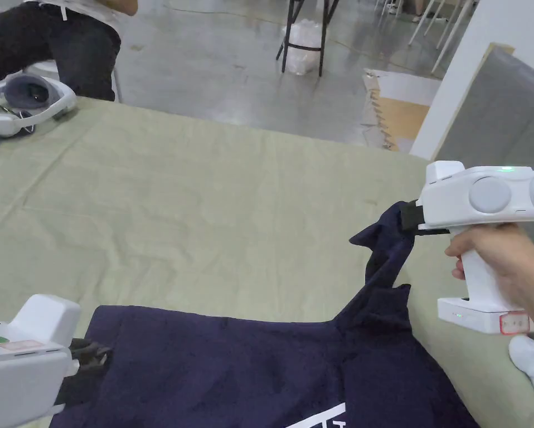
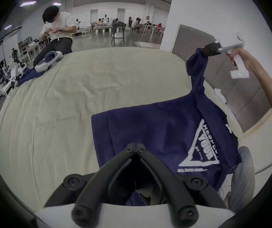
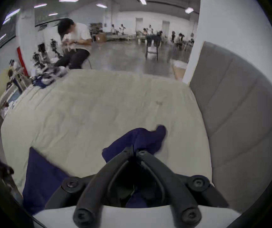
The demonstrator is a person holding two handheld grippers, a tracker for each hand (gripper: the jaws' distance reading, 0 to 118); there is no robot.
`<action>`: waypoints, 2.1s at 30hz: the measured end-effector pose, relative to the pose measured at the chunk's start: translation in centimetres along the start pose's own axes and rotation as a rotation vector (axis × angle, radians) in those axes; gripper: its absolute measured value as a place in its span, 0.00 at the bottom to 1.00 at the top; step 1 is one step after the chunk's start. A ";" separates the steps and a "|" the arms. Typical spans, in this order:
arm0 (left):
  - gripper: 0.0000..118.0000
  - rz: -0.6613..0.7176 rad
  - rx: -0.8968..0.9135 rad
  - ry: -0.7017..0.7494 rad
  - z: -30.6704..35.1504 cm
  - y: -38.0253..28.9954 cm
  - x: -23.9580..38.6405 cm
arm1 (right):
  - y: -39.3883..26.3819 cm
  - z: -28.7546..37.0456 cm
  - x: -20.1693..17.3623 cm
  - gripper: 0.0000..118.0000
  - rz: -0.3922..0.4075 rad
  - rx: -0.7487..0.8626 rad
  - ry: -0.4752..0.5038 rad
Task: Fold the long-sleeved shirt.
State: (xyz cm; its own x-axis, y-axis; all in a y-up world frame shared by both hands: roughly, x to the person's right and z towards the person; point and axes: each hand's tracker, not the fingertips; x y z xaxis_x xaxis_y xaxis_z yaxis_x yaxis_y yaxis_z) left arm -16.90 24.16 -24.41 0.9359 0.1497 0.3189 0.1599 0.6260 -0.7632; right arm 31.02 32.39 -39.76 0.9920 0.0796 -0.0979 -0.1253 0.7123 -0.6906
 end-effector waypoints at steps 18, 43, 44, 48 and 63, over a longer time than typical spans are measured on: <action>0.04 -0.002 -0.004 -0.015 7.4 -5.8 2.5 | -24.6 -1.1 -5.7 0.01 0.158 -0.537 0.169; 0.70 0.115 -0.144 0.192 -14.8 7.3 -4.4 | -25.5 9.9 -0.6 0.01 -0.223 -0.210 0.098; 0.70 0.108 -0.159 0.203 -15.8 7.4 -4.5 | -25.4 9.2 -0.4 0.01 -0.230 -0.224 0.100; 0.52 0.096 -0.266 0.215 -19.5 6.4 -3.8 | -23.4 6.6 0.3 0.01 -0.210 -0.239 0.066; 0.10 0.030 -0.170 0.152 -14.9 7.2 -2.5 | -11.4 -11.9 2.7 0.48 -0.180 -0.443 -0.043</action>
State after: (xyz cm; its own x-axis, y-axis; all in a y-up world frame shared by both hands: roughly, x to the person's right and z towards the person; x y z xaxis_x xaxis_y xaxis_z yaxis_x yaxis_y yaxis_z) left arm -13.40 16.88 -39.08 0.9754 0.0412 0.2164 0.1700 0.4835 -0.8587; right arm 34.94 16.22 -40.70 0.9970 0.0176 0.0750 0.0640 0.3527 -0.9336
